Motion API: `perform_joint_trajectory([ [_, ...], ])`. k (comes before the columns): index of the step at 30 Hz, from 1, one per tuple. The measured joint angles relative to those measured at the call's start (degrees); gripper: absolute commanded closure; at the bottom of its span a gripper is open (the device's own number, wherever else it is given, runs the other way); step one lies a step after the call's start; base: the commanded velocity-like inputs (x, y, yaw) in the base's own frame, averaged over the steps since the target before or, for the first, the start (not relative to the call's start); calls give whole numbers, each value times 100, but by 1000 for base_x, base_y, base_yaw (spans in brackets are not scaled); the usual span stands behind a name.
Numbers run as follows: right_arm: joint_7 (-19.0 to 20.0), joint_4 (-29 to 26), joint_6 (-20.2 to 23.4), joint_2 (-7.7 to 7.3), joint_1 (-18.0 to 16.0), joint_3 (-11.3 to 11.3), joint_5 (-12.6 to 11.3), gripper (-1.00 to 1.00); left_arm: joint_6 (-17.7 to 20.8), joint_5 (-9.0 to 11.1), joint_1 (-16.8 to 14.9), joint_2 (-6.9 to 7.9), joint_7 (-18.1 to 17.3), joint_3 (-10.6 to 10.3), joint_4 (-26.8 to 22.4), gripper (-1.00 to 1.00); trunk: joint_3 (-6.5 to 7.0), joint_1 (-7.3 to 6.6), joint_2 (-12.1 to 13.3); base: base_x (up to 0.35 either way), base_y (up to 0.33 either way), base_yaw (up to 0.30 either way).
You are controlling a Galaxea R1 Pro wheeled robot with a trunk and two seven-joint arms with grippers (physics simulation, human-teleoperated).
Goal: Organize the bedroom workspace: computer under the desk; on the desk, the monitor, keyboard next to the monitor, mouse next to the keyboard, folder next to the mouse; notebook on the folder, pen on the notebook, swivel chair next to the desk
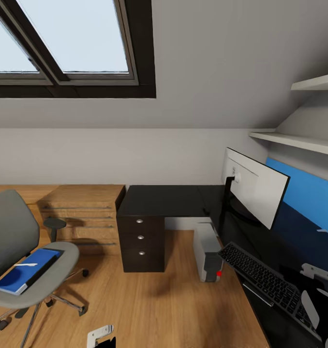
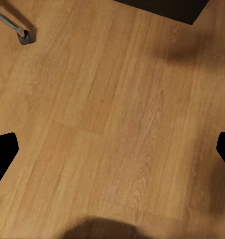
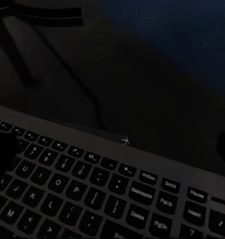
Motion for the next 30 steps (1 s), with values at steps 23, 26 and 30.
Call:
perform_joint_trajectory([
  [23,-7,1,-41,43,-1,0,13,-100,-1,1,1,0,-15,0,-1,-100,0,-1,0,21,0,-25],
  [26,2,1,-44,42,0,0,27,-100,-1,1,1,6,-17,0,-1,-100,0,-2,0,185,0,0],
  [30,-1,3,-43,33,0,7,36,-100,0,-1,1,8,-17,0,-1,-100,0,-1,0,90,0,0],
])
